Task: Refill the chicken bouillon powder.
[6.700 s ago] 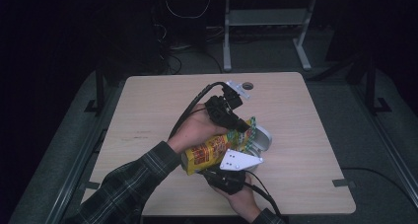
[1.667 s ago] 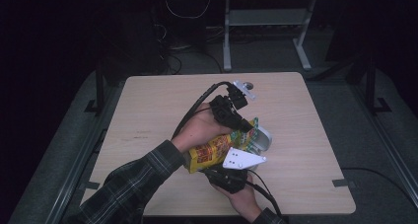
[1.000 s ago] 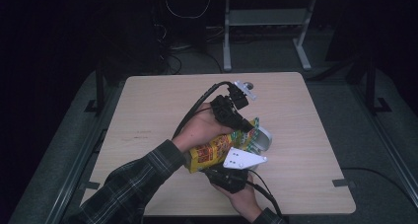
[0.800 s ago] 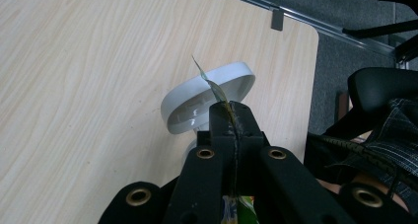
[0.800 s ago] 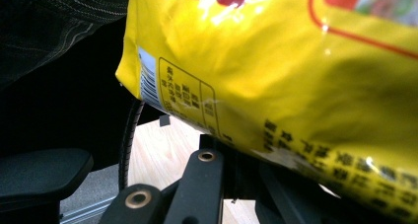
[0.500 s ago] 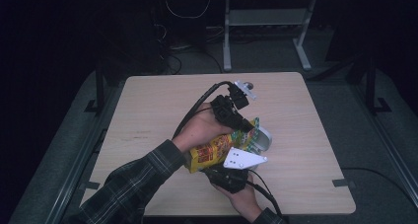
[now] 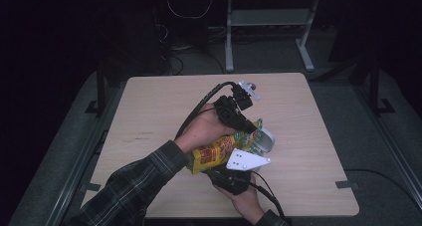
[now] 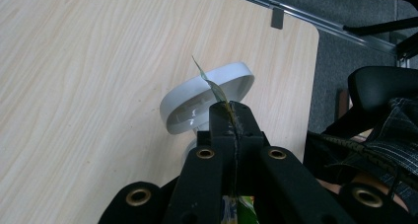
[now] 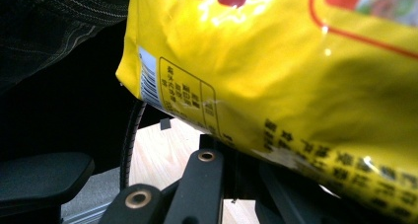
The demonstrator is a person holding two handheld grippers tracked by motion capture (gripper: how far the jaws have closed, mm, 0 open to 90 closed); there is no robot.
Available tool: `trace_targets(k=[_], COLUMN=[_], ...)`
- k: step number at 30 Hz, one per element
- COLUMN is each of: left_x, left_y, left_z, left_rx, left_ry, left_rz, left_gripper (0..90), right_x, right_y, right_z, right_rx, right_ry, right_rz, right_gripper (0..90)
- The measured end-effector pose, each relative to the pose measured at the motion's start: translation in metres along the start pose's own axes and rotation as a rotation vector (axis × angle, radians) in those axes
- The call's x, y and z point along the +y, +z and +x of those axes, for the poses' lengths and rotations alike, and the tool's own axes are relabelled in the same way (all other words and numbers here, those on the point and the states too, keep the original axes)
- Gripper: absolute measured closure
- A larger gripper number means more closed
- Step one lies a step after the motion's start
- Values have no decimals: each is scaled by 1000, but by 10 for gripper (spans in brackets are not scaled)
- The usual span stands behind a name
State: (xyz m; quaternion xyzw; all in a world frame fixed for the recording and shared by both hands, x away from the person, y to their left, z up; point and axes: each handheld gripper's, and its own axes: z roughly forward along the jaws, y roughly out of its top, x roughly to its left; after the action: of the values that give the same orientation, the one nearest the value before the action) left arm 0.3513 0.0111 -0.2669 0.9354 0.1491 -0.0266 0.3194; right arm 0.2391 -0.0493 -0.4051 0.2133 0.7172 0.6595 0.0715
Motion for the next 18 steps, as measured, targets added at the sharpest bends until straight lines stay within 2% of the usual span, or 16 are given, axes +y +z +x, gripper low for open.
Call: trace_targets(k=[18], left_x=[1], left_y=[0], left_z=[0], left_rx=[-2], left_ry=[0], left_rz=[-2], left_gripper=[900], right_x=[1], right_y=[-1], right_z=[0], right_rx=[-4], right_ry=[-1], right_rz=[-4], right_gripper=[900])
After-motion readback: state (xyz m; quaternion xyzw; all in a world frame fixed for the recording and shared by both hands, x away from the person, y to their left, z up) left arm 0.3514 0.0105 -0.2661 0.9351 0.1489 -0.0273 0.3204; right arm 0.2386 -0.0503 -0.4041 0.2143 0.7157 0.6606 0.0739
